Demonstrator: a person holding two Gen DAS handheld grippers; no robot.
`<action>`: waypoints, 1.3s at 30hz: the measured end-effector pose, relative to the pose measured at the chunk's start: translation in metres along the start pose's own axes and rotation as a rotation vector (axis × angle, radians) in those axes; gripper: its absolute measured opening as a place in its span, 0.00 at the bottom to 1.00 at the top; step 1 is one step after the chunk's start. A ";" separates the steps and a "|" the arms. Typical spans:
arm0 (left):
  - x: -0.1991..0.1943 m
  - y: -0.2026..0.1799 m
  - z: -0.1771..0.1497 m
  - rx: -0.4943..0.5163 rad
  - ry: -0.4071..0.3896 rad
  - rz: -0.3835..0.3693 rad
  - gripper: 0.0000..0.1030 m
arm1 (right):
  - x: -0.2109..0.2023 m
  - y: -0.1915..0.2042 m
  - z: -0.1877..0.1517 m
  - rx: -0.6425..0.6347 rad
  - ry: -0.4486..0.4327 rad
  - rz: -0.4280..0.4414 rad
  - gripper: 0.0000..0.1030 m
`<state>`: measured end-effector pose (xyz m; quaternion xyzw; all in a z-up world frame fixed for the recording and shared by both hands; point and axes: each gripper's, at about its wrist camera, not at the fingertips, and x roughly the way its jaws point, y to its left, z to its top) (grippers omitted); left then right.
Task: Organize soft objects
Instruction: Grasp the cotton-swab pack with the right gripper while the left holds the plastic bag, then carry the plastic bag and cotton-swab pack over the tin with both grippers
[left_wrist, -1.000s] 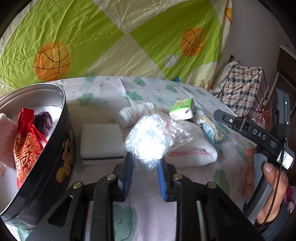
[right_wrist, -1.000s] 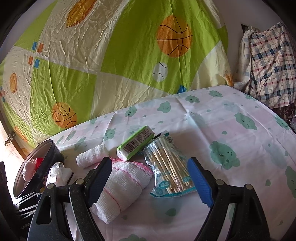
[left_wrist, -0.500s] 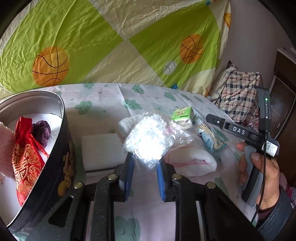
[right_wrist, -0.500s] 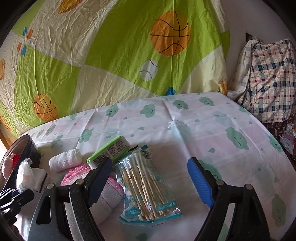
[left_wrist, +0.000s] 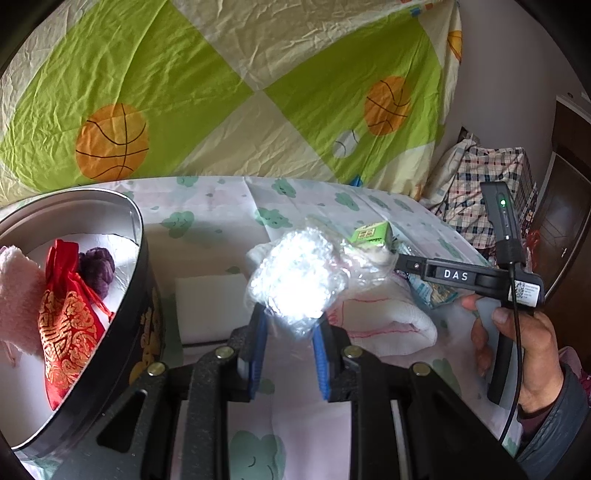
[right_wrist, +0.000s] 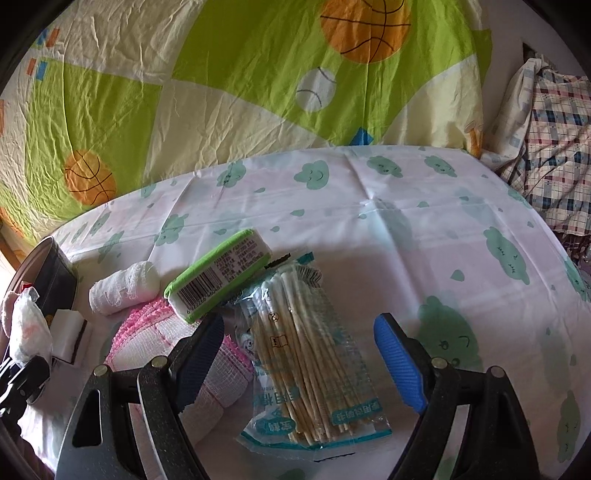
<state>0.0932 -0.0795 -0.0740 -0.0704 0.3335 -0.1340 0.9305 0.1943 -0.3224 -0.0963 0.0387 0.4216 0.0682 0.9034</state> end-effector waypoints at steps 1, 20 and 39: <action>-0.001 -0.001 0.000 0.004 -0.004 0.003 0.21 | 0.004 0.000 0.000 0.000 0.022 0.007 0.83; -0.011 -0.006 -0.001 0.032 -0.068 0.043 0.21 | -0.008 0.010 -0.004 -0.045 -0.034 -0.008 0.38; -0.026 -0.018 -0.007 0.090 -0.155 0.126 0.21 | -0.065 0.003 -0.023 0.048 -0.303 0.036 0.38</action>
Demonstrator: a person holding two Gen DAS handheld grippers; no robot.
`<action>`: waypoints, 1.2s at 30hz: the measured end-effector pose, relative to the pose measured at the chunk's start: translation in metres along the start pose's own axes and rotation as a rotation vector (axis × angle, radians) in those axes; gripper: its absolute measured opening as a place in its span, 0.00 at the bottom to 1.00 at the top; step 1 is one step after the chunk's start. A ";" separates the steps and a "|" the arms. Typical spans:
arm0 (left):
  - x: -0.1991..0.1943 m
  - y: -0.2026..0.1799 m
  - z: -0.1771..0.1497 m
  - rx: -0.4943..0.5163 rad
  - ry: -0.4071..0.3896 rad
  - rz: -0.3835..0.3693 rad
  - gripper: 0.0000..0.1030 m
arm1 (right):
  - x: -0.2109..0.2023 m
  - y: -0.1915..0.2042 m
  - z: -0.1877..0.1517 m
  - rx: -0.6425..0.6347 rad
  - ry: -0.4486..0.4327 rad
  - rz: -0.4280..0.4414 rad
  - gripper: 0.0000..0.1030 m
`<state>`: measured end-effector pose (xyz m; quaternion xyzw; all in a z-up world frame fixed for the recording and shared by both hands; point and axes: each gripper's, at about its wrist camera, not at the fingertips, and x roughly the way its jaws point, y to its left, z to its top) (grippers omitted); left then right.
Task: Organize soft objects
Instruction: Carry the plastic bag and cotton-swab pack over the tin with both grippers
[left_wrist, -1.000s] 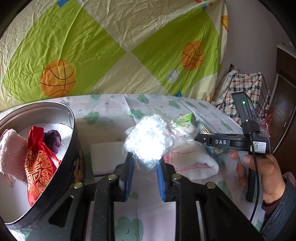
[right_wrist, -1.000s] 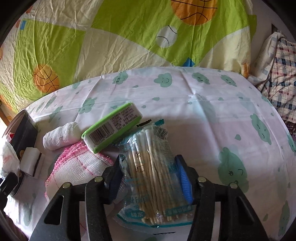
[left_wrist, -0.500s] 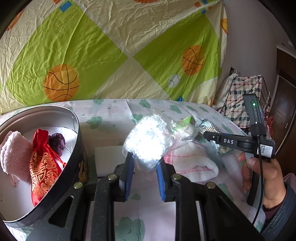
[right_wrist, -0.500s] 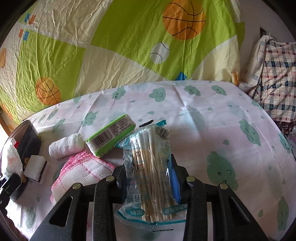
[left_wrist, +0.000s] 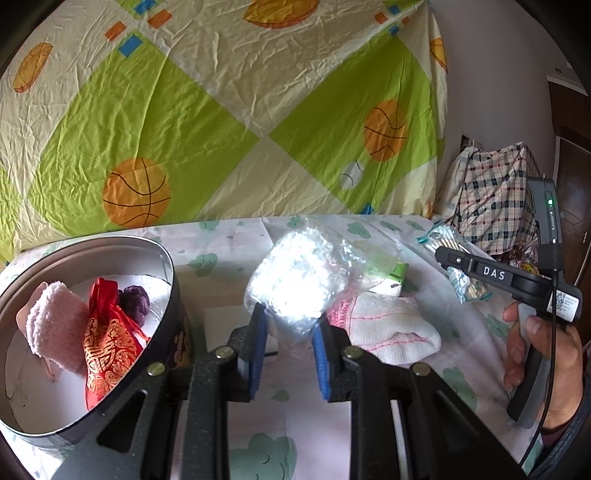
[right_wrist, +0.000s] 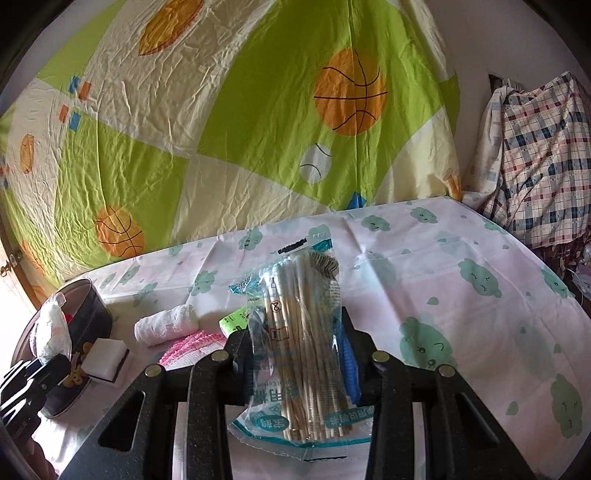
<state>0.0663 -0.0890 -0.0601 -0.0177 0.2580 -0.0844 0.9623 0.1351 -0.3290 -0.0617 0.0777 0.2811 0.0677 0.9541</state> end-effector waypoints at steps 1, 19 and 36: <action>0.000 0.000 0.000 0.003 -0.004 0.005 0.21 | -0.003 0.001 -0.001 -0.002 -0.011 0.000 0.38; -0.023 -0.006 -0.004 0.039 -0.100 0.082 0.21 | -0.030 0.033 -0.015 -0.044 -0.098 0.018 0.38; -0.045 0.018 -0.011 -0.005 -0.139 0.103 0.21 | -0.039 0.074 -0.029 -0.072 -0.096 0.097 0.38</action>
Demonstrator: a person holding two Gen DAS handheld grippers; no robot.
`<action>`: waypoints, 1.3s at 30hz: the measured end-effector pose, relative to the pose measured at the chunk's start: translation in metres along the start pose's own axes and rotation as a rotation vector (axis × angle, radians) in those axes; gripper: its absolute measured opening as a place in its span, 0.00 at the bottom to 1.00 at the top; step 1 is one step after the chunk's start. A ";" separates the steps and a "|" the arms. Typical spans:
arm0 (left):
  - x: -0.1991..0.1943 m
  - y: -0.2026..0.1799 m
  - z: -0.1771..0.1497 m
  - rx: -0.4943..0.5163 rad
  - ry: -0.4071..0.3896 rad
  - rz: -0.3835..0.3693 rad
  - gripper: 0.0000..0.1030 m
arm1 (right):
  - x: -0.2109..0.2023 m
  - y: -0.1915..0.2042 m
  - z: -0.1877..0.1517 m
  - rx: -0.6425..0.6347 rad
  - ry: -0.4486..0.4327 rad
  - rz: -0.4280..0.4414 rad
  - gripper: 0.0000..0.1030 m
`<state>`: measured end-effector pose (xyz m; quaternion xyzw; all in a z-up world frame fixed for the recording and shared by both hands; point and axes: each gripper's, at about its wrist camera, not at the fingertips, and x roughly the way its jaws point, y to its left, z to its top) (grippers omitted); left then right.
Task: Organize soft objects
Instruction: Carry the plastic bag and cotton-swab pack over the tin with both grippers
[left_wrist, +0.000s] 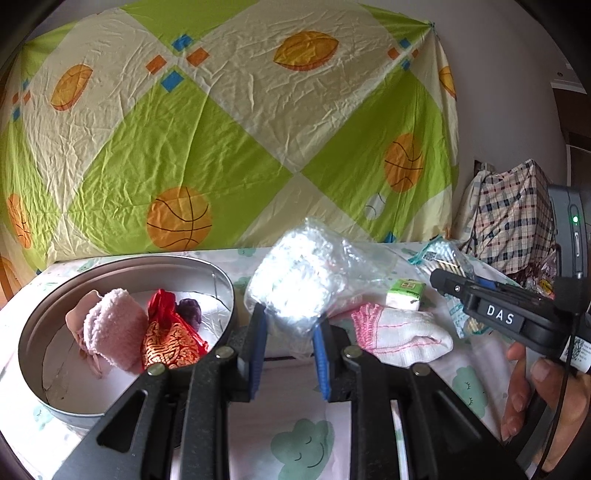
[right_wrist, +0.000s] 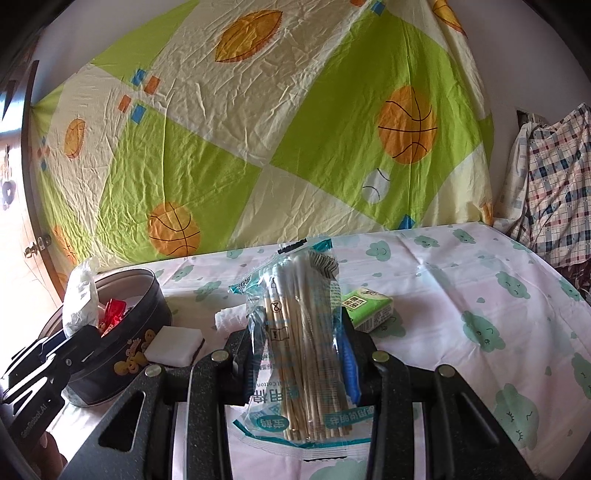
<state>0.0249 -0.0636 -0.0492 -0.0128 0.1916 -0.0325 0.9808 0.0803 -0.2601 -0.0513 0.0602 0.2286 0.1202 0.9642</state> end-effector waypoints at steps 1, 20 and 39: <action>-0.001 0.002 0.000 -0.003 -0.001 0.002 0.21 | 0.000 0.002 -0.001 0.000 0.001 0.006 0.38; -0.016 0.026 -0.006 -0.024 -0.010 0.044 0.21 | -0.016 0.028 -0.009 -0.003 -0.030 0.070 0.38; -0.023 0.035 -0.007 -0.033 -0.019 0.064 0.21 | -0.019 0.058 -0.014 -0.045 -0.034 0.123 0.38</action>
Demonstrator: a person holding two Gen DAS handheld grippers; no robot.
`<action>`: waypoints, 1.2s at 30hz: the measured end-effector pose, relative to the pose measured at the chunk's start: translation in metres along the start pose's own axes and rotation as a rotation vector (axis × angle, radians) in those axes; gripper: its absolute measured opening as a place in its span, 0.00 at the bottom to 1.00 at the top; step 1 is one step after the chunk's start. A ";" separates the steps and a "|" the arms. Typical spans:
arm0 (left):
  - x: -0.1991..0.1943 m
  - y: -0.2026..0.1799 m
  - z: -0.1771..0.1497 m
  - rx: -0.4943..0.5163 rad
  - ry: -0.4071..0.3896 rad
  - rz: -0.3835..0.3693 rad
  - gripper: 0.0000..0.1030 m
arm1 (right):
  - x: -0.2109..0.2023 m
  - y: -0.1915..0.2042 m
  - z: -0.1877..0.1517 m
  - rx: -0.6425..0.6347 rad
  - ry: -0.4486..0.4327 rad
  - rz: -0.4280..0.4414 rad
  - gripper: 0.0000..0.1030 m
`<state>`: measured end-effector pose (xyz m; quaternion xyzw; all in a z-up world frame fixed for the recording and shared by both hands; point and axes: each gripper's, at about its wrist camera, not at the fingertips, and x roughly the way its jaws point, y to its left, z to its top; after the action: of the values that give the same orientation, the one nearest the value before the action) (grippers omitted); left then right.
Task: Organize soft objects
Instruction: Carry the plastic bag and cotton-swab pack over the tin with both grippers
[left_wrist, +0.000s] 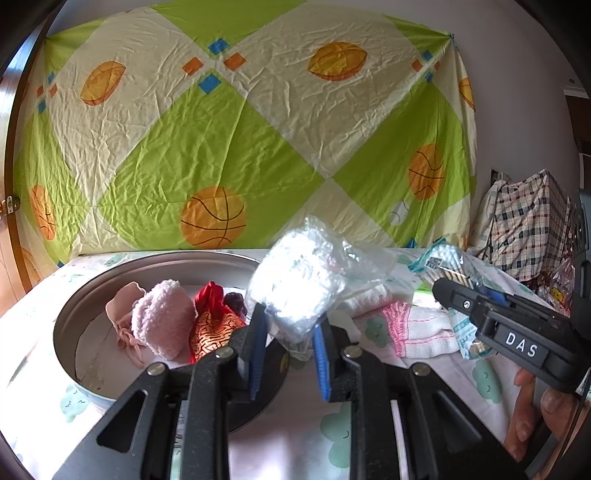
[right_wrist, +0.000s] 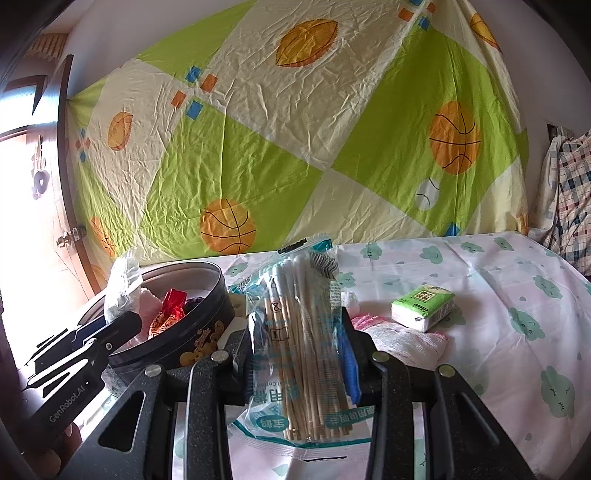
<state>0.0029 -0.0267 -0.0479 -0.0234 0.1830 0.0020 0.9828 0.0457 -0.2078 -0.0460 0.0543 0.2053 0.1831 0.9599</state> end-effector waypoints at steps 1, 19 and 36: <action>0.000 0.000 0.000 -0.001 -0.001 0.001 0.21 | 0.000 0.002 0.000 -0.002 0.000 0.002 0.38; -0.011 0.019 -0.002 -0.028 -0.021 0.007 0.21 | 0.008 0.031 -0.003 -0.032 0.005 0.046 0.38; -0.014 0.035 -0.003 -0.041 -0.009 0.045 0.21 | 0.015 0.053 -0.005 -0.050 0.016 0.082 0.38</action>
<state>-0.0119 0.0084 -0.0476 -0.0396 0.1790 0.0282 0.9827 0.0387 -0.1533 -0.0470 0.0370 0.2058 0.2277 0.9510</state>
